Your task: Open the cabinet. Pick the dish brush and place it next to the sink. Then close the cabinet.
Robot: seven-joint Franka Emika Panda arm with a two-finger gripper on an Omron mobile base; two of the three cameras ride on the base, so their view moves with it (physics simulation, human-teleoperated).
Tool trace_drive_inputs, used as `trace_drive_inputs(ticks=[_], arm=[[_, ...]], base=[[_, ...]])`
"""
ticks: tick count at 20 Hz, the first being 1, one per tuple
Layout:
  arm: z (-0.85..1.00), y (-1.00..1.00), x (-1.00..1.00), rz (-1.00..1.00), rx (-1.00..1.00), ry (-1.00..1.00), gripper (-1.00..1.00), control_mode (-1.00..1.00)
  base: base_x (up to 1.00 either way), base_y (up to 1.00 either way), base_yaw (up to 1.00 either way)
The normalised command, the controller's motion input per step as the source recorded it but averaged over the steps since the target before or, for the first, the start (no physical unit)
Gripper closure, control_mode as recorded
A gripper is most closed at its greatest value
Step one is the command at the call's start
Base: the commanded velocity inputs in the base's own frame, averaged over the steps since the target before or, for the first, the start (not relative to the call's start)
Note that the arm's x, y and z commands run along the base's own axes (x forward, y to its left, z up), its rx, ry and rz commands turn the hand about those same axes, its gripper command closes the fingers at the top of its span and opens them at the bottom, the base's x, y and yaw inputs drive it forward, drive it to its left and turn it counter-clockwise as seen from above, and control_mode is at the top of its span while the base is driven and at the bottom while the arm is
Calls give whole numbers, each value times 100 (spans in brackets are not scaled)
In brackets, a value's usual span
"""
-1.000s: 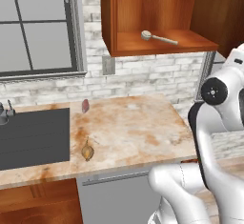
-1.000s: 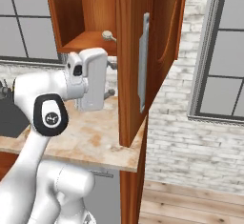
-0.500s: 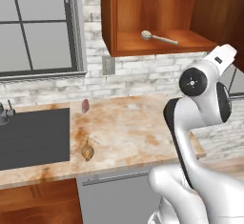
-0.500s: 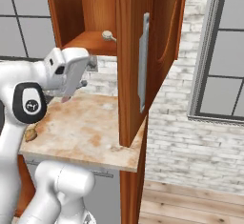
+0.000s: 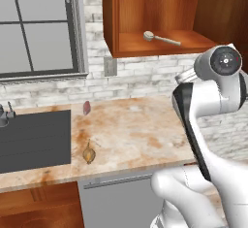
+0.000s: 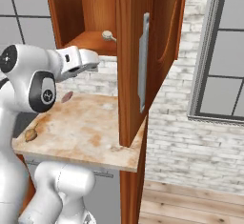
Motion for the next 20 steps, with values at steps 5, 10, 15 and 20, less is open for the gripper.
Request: trace_drive_inputs(ticks=[5,10,15,20], arm=[[0,5,7,18,16,10,-100,-100],[15,0,47,2,0,38,-100,-100],[20,0,39,0,4,9,-100,-100],[-2,0,30,-8,20,-12,-100,-100]], base=[[0,0,0],[0,0,0],[0,0,0],[0,0,0]])
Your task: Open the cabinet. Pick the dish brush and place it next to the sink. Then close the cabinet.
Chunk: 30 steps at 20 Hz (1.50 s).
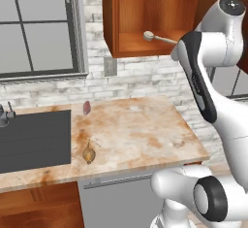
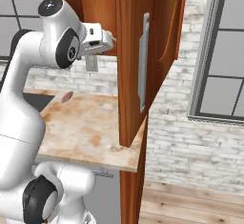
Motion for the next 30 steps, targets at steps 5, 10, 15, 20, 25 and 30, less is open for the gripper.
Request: trace_drive_inputs(ticks=[5,10,15,20,25,30], arm=[[-30,0,50,-6,24,-28,-100,-100],[24,0,52,-3,10,-12,-100,-100],[73,0,22,0,0,16,-100,-100],[1,-4,27,0,0,5,-100,-100],[-51,-7,35,0,2,0,-100,-100],[-33,-13,54,0,2,0,-100,-100]], base=[[0,0,0],[0,0,0],[0,0,0],[0,0,0],[0,0,0],[0,0,0]])
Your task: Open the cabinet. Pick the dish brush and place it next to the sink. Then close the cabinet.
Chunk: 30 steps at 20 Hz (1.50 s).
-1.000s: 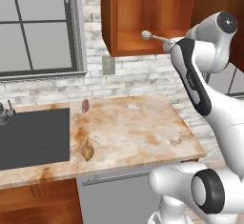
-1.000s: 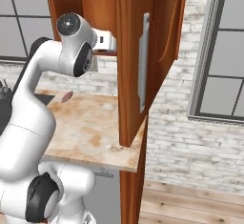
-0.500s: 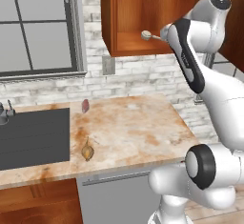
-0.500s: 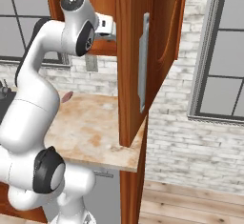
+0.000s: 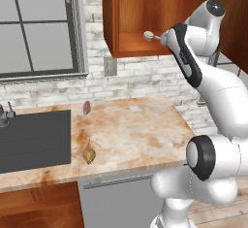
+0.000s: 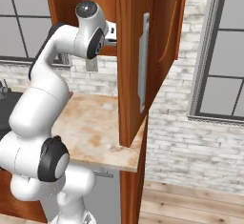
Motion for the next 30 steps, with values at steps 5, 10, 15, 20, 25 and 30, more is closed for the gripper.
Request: trace_drive_inputs(ticks=[5,10,15,20,25,30], arm=[[1,-20,40,3,3,0,-100,-100],[15,-18,16,5,5,0,-100,-100],[0,-18,35,5,1,2,-100,-100],[0,-5,36,6,0,8,-100,-100],[0,0,29,12,0,6,-100,-100],[0,0,13,13,0,1,-100,-100]], base=[[0,0,0],[0,0,0],[0,0,0],[0,0,0],[0,0,0],[0,0,0]])
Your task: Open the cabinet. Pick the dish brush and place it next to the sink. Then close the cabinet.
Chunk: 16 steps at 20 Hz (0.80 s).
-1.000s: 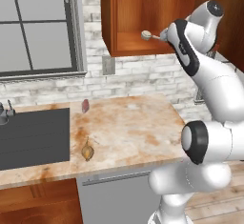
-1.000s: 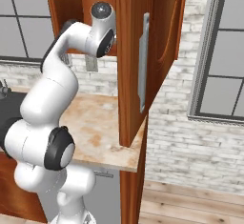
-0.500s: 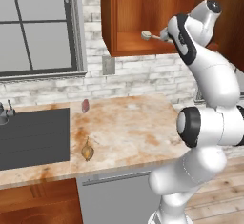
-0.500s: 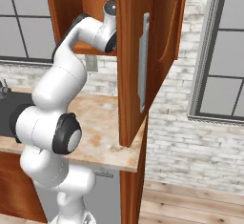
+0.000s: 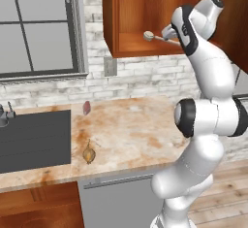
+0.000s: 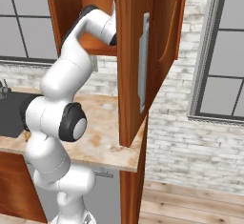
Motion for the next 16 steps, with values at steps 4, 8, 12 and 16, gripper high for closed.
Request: trace_drive_inputs(ticks=[4,8,12,16], arm=[[0,0,2,10,0,0,-100,-100],[-2,0,8,8,0,0,-100,-100],[-18,0,14,4,0,0,-100,-100],[-22,0,29,0,0,0,-100,-100]], base=[[0,0,0],[0,0,0],[0,0,0],[0,0,0]])
